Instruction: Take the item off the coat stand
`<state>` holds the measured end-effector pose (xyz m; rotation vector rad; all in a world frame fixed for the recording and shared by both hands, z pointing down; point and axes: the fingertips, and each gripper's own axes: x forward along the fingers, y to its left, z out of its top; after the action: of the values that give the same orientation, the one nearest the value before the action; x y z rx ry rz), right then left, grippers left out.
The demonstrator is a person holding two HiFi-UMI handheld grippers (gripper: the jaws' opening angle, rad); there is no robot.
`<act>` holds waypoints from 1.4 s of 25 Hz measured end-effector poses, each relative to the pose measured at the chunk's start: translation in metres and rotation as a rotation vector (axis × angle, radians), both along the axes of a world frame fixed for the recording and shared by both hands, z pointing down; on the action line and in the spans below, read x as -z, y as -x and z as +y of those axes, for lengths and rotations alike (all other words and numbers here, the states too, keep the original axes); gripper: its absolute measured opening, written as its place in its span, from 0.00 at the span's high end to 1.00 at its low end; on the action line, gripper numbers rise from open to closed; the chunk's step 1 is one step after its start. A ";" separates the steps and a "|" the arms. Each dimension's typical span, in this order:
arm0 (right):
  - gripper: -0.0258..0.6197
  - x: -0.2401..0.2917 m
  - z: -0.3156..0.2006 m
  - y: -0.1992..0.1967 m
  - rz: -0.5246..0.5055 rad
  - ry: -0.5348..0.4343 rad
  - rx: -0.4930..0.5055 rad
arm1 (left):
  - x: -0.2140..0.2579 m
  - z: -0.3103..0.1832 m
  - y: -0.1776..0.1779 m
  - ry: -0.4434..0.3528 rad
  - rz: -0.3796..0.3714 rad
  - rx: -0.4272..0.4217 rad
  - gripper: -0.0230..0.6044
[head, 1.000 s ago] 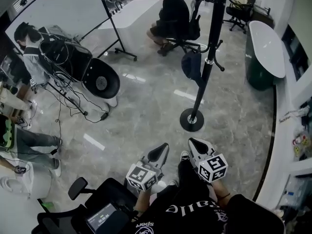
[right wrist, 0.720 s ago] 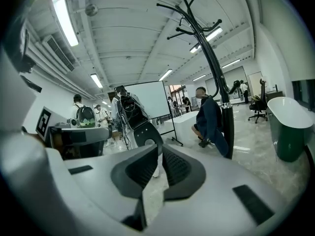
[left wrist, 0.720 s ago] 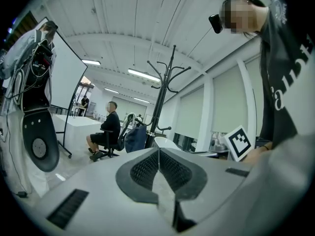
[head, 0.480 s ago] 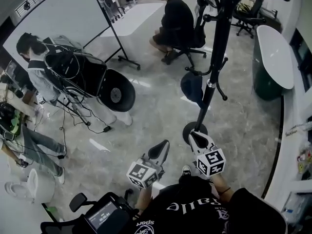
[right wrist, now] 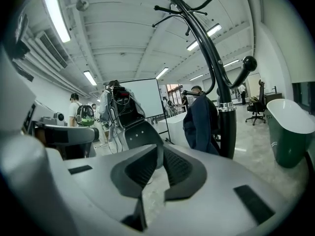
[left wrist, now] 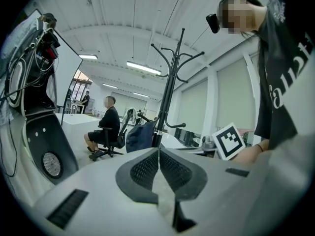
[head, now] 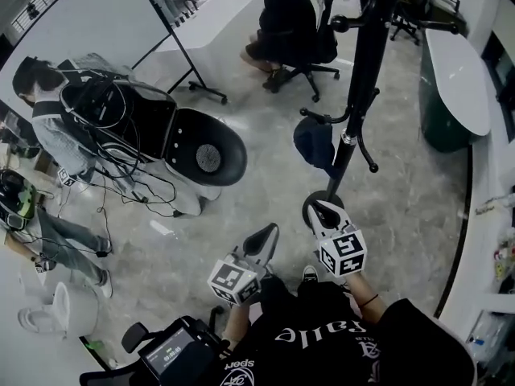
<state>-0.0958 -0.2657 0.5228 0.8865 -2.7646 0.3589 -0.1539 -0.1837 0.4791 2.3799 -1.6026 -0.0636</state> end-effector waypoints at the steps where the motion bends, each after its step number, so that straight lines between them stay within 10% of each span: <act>1: 0.93 0.000 -0.010 0.003 0.002 -0.005 -0.020 | -0.001 -0.009 0.003 0.002 -0.002 -0.007 0.96; 20: 0.60 -0.034 -0.178 0.097 0.183 0.012 -0.579 | -0.002 -0.106 0.108 0.019 -0.001 -0.238 0.96; 35: 0.63 -0.060 -0.241 0.067 0.325 0.008 -0.918 | -0.023 -0.120 0.140 0.018 0.002 -0.296 0.96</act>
<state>-0.1627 -0.5068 0.5828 1.9656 -1.9117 0.3150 -0.2941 -0.3041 0.5023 2.5727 -1.2273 0.0061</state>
